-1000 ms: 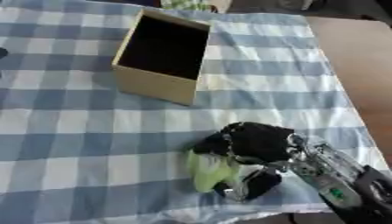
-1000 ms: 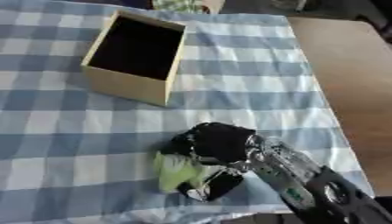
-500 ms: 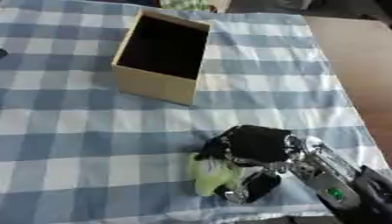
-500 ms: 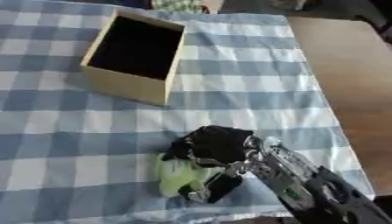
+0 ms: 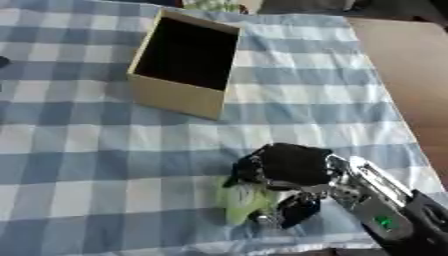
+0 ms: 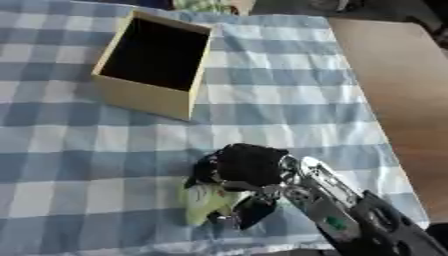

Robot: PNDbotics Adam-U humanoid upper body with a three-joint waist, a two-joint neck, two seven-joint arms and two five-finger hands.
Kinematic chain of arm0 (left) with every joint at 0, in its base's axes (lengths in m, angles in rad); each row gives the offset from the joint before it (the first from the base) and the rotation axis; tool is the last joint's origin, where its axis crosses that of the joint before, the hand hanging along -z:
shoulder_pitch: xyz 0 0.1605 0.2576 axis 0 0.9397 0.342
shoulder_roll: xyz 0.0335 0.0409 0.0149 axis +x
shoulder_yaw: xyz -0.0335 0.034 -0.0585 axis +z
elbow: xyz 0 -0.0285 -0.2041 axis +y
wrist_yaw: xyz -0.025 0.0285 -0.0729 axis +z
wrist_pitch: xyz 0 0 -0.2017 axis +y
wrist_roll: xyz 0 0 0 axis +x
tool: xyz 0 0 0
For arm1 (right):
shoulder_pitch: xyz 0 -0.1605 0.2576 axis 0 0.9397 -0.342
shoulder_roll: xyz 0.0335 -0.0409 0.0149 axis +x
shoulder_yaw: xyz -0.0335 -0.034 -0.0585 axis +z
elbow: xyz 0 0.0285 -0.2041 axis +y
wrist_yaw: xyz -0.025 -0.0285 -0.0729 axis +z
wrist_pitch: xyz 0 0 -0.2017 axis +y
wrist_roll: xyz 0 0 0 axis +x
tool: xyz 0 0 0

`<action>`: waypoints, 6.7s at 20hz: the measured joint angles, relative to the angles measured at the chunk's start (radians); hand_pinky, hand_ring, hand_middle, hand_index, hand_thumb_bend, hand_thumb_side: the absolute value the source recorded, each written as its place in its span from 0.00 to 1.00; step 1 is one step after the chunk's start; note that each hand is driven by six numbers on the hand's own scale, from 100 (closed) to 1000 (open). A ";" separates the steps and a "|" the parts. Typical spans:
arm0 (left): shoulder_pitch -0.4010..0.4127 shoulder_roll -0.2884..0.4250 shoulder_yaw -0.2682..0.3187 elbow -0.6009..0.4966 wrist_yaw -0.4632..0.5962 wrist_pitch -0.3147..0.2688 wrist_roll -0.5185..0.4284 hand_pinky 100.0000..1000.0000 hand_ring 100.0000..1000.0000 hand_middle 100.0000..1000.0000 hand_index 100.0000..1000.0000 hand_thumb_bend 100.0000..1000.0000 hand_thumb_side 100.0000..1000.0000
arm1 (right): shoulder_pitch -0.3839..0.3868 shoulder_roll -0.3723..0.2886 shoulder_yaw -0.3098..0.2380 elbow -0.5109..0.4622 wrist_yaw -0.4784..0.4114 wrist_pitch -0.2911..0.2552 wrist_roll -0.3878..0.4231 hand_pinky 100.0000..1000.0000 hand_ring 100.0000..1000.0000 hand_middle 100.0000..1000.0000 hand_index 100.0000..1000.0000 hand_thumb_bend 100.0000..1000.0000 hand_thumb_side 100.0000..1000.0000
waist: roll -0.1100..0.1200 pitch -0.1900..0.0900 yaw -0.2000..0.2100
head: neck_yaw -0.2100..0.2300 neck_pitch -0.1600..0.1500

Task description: Pick up objects on the table and place them in the box.

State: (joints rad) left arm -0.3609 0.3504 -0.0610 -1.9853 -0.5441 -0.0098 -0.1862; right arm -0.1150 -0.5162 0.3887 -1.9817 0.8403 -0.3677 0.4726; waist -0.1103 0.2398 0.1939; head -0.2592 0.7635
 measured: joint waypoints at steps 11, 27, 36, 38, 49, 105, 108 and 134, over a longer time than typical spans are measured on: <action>0.000 0.000 0.002 0.000 -0.002 0.001 -0.009 0.24 0.46 0.54 0.65 0.00 0.86 | -0.034 -0.011 0.000 0.000 -0.071 -0.006 -0.012 0.41 0.48 0.44 0.67 0.00 0.00 | 0.001 0.000 -0.001 | -0.002 0.000; 0.002 0.000 0.003 0.000 -0.003 0.002 -0.016 0.24 0.46 0.55 0.65 0.00 0.86 | -0.197 -0.119 -0.075 0.000 -0.276 -0.047 -0.027 0.37 0.46 0.43 0.65 0.00 0.00 | 0.001 0.001 -0.013 | 0.008 0.000; -0.007 0.000 0.003 0.000 -0.003 0.001 -0.017 0.24 0.46 0.55 0.65 0.00 0.86 | -0.377 -0.179 -0.126 0.000 -0.369 -0.006 -0.073 0.36 0.45 0.43 0.65 0.00 0.00 | 0.005 0.028 0.005 | 0.000 -0.012; -0.013 0.000 0.003 0.000 -0.003 -0.001 -0.017 0.24 0.46 0.55 0.65 0.00 0.85 | -0.415 -0.193 -0.139 0.000 -0.407 0.016 -0.069 0.36 0.45 0.43 0.65 0.00 0.00 | 0.005 0.033 0.009 | -0.009 -0.019; -0.048 0.000 0.008 0.000 0.034 -0.037 0.057 0.25 0.46 0.54 0.64 0.00 0.83 | -0.590 -0.255 -0.182 0.050 -0.520 0.110 -0.056 0.37 0.45 0.43 0.65 0.00 0.00 | -0.007 0.057 0.054 | -0.069 -0.041; -0.104 -0.018 -0.011 0.000 0.045 -0.045 0.029 0.25 0.46 0.54 0.64 0.00 0.84 | -0.809 -0.084 -0.129 0.660 -0.107 -0.186 -0.026 0.93 0.91 0.83 0.91 0.14 0.62 | -0.055 0.117 0.161 | -0.140 -0.114; -0.104 -0.018 -0.011 0.000 0.045 -0.046 0.024 0.25 0.46 0.54 0.64 0.00 0.84 | -0.809 -0.086 -0.129 0.642 -0.062 -0.192 -0.014 0.95 0.92 0.85 0.94 0.23 0.36 | -0.055 0.116 0.161 | -0.140 -0.110; -0.079 -0.026 -0.008 0.000 0.033 -0.037 -0.002 0.25 0.47 0.54 0.64 0.00 0.84 | -0.750 -0.157 -0.253 0.358 -0.379 -0.078 -0.067 0.84 0.80 0.75 0.92 0.00 0.00 | -0.030 0.084 0.123 | -0.120 -0.098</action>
State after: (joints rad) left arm -0.4402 0.3247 -0.0693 -1.9853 -0.5111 -0.0464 -0.1885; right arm -0.8647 -0.6735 0.1361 -1.6236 0.4610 -0.4459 0.4058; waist -0.1405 0.3243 0.3173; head -0.3792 0.6652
